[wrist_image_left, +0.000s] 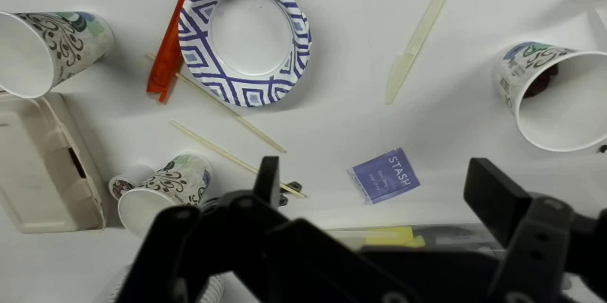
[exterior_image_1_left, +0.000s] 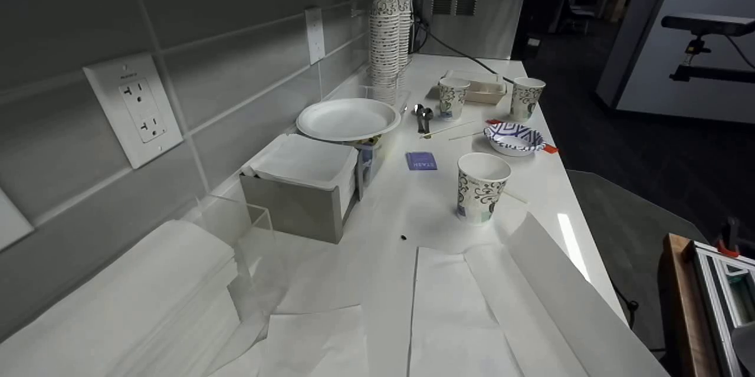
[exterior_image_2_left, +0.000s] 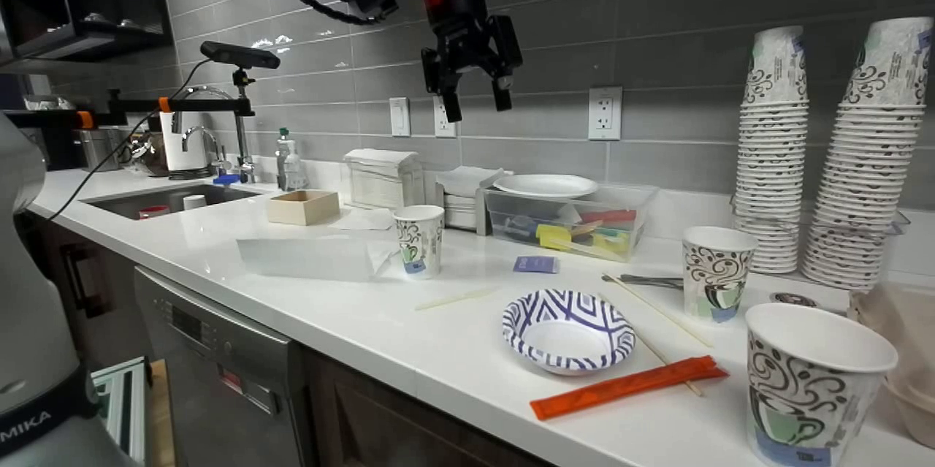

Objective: Move the left cup to the right

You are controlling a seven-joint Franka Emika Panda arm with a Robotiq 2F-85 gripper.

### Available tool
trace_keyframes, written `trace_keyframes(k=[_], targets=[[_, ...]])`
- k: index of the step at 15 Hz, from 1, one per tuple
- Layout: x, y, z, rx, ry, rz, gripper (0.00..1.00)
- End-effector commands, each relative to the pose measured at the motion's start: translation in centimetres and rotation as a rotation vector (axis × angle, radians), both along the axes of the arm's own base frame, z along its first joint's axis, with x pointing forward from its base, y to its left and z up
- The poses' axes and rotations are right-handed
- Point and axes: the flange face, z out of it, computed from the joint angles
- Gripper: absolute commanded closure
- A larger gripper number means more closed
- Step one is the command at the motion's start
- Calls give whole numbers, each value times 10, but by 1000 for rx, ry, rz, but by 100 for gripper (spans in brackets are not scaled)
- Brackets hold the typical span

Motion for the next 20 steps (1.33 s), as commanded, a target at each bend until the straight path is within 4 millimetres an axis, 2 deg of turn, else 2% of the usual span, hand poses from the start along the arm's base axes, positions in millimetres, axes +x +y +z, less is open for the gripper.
trace_keyframes(k=[1,6,10,12,15,20], targets=[[-1,3,1,-4,-12,-16,0],[-19,71,-19,46,28,61,0],[-33,130,-49,51,52,106,0],[-35,152,-66,65,80,190,0],[-41,175,-91,52,105,257,0],[-46,190,-127,24,74,345,0]])
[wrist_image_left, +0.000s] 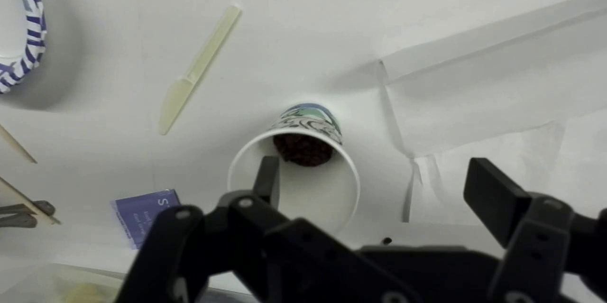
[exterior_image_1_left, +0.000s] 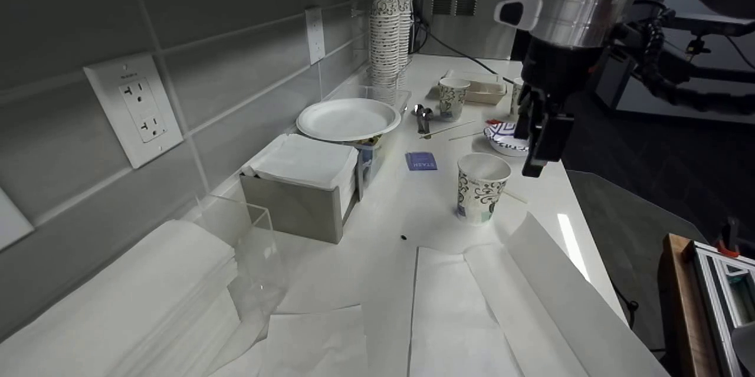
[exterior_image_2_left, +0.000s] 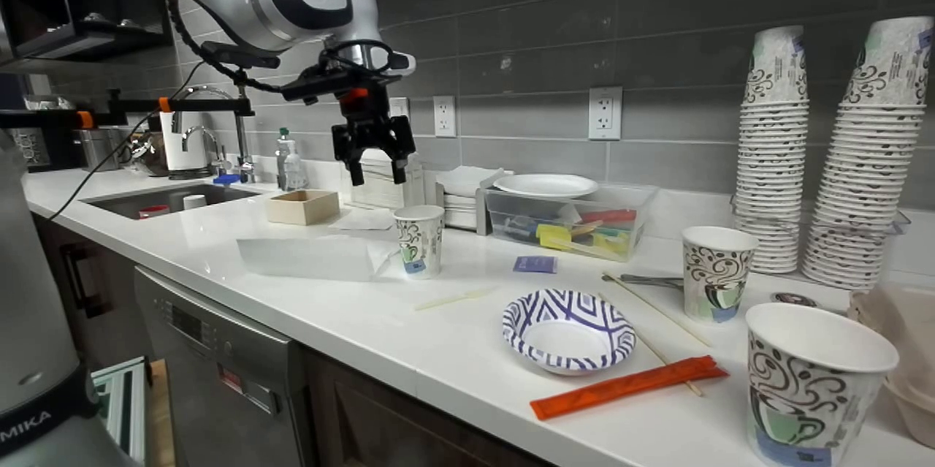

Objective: Move the left cup to the right

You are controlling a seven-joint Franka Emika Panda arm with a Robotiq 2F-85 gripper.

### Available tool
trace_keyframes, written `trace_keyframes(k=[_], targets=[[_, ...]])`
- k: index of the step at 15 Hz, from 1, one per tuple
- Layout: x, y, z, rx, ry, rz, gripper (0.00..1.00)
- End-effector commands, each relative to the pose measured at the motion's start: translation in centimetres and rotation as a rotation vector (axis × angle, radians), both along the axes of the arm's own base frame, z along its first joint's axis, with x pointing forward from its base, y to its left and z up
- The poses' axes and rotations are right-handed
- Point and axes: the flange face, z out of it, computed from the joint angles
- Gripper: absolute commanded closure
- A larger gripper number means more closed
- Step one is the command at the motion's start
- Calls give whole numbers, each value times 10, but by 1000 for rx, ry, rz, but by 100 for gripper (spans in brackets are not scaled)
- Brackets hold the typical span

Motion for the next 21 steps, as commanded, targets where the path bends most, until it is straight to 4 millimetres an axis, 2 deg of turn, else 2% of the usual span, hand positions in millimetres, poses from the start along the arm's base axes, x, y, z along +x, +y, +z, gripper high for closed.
trace_keyframes(k=[1,7,11,13,17,21], targets=[[-4,5,-26,-3,-47,80,0],[-3,5,-62,-3,-117,215,0],[-1,5,-74,-10,-155,273,2],[0,4,-80,-12,-158,294,22],[2,1,-89,-18,-145,332,55],[3,-2,-84,-26,-131,357,86]])
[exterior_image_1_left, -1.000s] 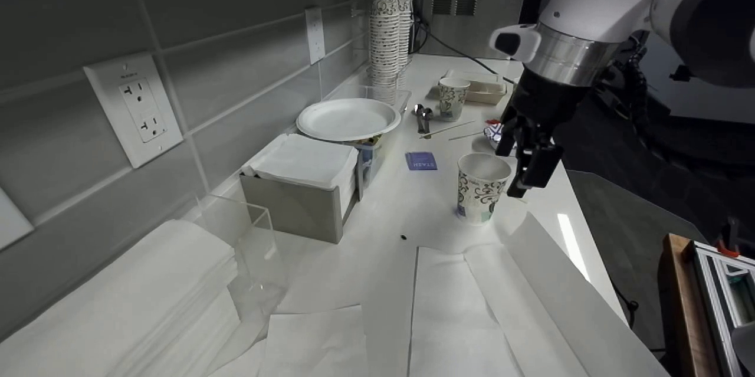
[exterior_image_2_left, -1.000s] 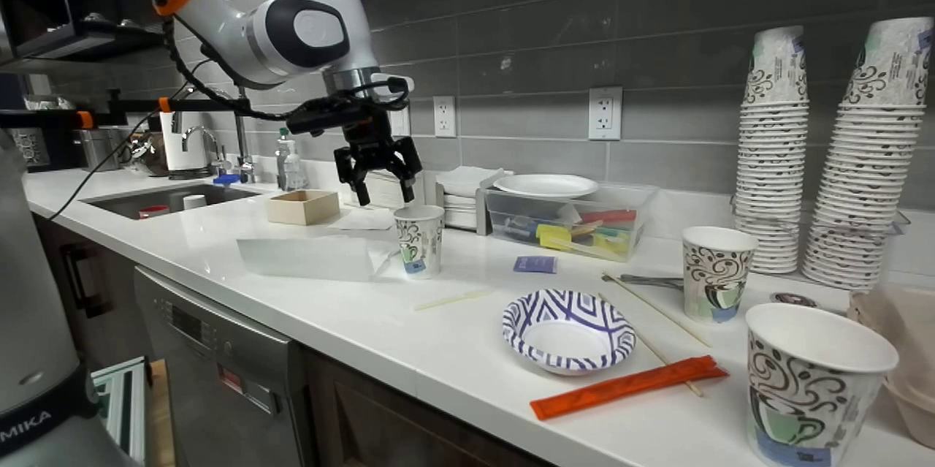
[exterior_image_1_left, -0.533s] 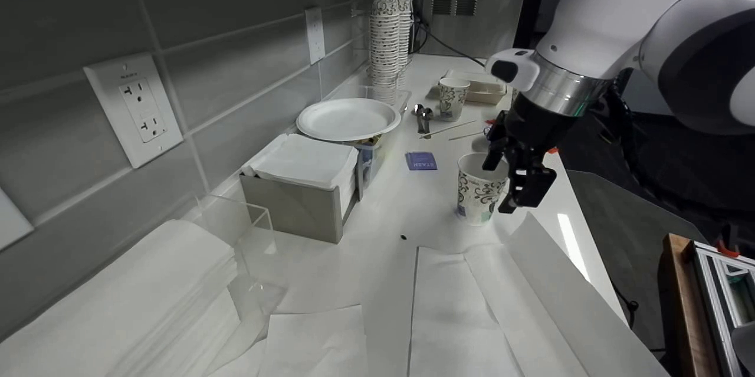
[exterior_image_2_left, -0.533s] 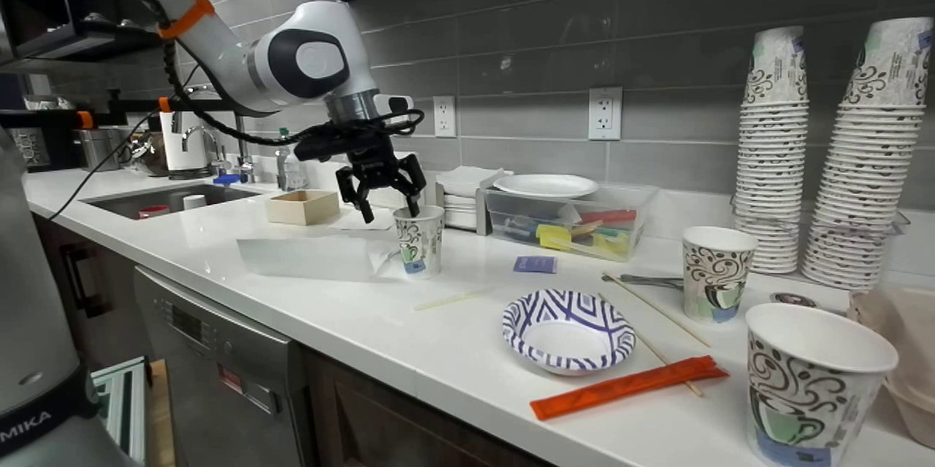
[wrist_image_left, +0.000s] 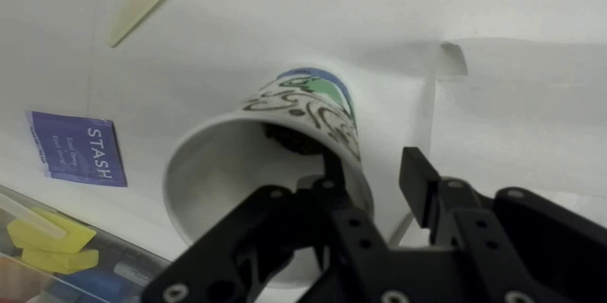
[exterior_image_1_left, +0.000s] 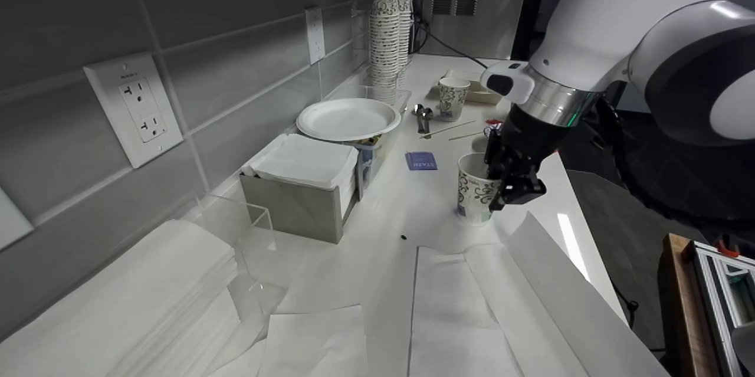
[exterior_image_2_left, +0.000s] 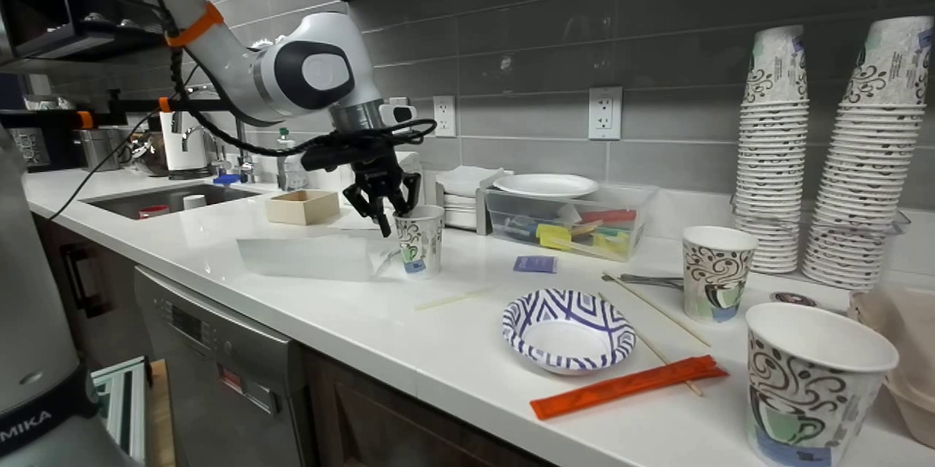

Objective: Move the left cup to the right

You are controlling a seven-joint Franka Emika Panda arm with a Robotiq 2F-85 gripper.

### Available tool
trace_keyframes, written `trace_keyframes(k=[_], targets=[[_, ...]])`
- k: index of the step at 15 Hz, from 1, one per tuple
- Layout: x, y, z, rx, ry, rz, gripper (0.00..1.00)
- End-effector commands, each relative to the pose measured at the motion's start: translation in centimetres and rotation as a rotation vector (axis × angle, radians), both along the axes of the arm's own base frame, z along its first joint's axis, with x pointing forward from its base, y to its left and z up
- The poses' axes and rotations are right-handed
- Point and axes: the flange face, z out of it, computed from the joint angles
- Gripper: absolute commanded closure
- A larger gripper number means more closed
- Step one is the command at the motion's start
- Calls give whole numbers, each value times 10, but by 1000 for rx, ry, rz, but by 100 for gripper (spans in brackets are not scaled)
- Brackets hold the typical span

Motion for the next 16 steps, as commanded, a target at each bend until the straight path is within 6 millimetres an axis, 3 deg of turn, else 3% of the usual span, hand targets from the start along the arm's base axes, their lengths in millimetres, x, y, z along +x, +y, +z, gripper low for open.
trace_keyframes(k=[1,2,7,10,16], targets=[[1,-5,4,-12,5,25,92],[1,-6,7,-18,7,26,99],[3,-13,16,-42,45,1,99],[8,-28,32,-87,104,-16,99],[54,-63,64,-141,59,16,99]])
